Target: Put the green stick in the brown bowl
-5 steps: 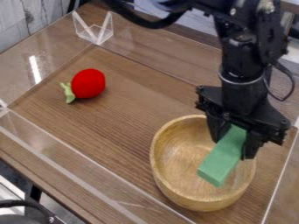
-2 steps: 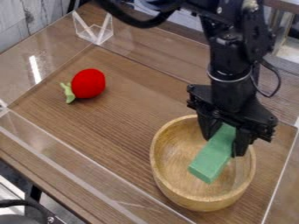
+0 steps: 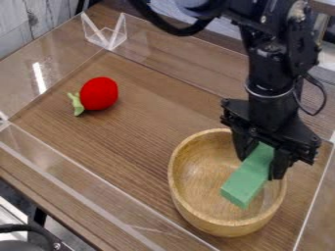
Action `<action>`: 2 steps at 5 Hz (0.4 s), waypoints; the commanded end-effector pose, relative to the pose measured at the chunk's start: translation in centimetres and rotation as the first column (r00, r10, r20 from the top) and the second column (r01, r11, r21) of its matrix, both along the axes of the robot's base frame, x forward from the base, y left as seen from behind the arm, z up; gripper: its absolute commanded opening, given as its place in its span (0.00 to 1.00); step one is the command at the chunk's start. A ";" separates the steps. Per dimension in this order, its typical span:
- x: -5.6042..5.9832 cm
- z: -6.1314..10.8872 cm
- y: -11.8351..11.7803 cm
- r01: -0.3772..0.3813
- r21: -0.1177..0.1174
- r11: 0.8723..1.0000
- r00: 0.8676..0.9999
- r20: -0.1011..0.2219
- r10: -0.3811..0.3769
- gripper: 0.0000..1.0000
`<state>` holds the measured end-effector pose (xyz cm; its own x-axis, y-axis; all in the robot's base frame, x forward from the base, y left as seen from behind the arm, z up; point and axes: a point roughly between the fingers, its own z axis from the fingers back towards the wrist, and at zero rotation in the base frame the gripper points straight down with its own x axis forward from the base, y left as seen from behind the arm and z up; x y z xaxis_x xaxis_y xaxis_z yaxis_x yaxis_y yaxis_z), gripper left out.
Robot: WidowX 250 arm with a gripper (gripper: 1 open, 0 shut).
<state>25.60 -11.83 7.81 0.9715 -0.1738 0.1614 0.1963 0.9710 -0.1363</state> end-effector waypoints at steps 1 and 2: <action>0.1 0.1 0.0 0.015 -0.019 1.000 0.999 0.037 -0.014 1.00; 0.4 0.8 0.4 -0.011 -0.019 1.000 0.999 0.033 0.012 1.00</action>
